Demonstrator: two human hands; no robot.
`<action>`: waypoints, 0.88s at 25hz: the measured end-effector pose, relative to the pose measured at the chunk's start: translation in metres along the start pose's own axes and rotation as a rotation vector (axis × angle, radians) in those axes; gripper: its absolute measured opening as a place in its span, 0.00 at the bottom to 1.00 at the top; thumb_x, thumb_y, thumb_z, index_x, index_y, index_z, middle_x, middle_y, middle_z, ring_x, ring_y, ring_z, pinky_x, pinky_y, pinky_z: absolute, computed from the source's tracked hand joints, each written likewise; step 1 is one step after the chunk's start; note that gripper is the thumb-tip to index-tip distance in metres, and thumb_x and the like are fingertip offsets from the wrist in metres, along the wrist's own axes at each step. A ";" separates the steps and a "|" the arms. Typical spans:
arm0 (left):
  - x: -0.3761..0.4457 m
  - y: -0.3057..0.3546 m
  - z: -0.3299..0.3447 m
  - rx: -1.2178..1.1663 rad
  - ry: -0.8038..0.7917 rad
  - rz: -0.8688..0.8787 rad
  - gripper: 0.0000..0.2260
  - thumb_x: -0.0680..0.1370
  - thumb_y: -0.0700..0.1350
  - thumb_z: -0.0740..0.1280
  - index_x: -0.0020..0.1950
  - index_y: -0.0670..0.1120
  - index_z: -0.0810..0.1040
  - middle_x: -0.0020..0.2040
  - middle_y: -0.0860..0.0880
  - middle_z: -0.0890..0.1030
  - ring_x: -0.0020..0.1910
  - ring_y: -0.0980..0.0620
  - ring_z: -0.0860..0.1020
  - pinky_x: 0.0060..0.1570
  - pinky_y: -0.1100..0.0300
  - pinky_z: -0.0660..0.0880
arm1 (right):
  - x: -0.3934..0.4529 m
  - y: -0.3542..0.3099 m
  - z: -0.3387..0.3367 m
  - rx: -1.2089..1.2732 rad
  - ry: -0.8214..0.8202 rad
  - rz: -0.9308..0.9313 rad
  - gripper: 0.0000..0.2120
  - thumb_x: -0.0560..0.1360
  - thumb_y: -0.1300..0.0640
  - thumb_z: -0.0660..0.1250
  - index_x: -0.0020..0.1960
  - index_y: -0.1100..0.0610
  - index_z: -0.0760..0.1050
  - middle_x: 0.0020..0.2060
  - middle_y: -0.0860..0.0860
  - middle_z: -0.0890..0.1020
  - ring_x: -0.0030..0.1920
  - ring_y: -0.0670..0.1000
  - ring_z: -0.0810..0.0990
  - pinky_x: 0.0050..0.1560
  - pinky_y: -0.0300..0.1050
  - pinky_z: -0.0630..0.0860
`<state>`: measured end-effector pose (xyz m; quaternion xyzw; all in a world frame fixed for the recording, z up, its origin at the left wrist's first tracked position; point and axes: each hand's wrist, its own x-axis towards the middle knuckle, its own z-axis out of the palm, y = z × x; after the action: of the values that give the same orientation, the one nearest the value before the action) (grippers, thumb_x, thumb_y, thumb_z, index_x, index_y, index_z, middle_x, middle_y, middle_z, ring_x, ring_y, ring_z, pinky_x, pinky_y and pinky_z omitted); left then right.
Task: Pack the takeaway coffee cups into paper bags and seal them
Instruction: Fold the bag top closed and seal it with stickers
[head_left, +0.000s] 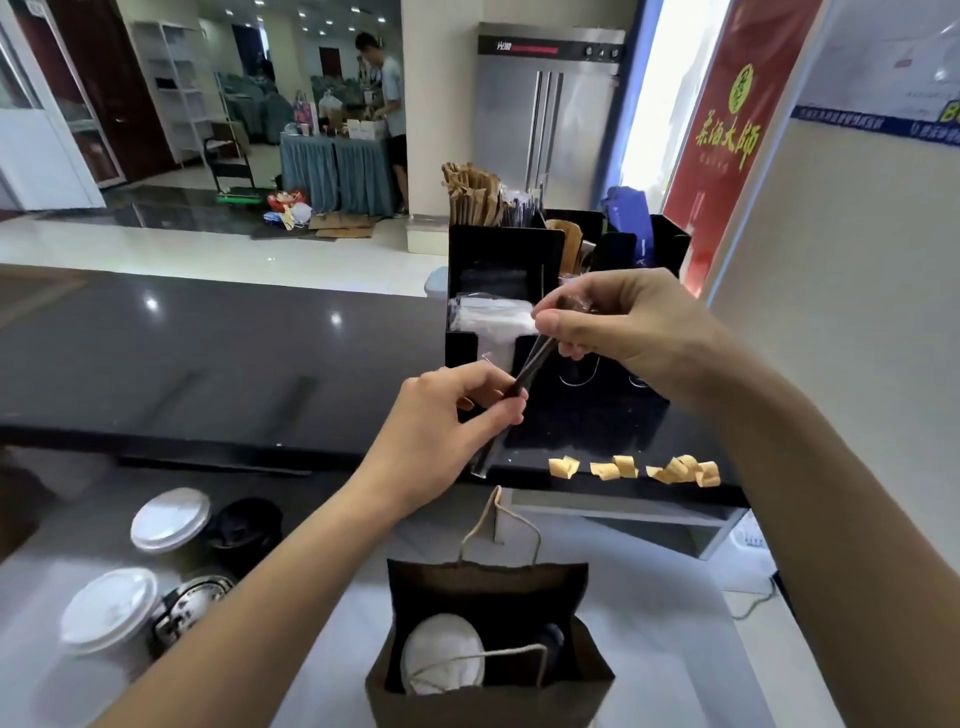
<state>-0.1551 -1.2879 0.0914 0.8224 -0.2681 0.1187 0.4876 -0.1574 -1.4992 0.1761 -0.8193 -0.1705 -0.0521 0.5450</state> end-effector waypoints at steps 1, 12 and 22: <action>-0.006 0.001 0.000 -0.024 0.010 -0.010 0.03 0.78 0.47 0.73 0.50 0.53 0.85 0.42 0.59 0.86 0.46 0.58 0.83 0.50 0.65 0.77 | -0.006 0.003 0.005 0.045 -0.006 0.002 0.09 0.74 0.59 0.75 0.53 0.60 0.85 0.38 0.49 0.85 0.40 0.46 0.82 0.47 0.39 0.80; -0.051 0.016 0.000 -0.219 -0.044 -0.041 0.05 0.74 0.43 0.77 0.48 0.44 0.85 0.42 0.52 0.87 0.45 0.54 0.86 0.51 0.55 0.82 | -0.063 0.033 0.044 0.240 -0.024 0.013 0.11 0.71 0.61 0.75 0.53 0.63 0.83 0.43 0.55 0.87 0.42 0.49 0.84 0.46 0.41 0.80; -0.084 0.001 -0.002 -0.011 -0.075 -0.079 0.08 0.80 0.52 0.69 0.58 0.54 0.82 0.49 0.58 0.83 0.53 0.53 0.80 0.54 0.53 0.78 | -0.098 0.053 0.068 0.263 0.139 -0.041 0.07 0.73 0.61 0.74 0.49 0.61 0.81 0.41 0.55 0.86 0.41 0.49 0.85 0.46 0.41 0.81</action>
<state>-0.2251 -1.2595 0.0550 0.8334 -0.2543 0.0672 0.4860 -0.2385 -1.4774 0.0757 -0.7314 -0.1545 -0.0971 0.6570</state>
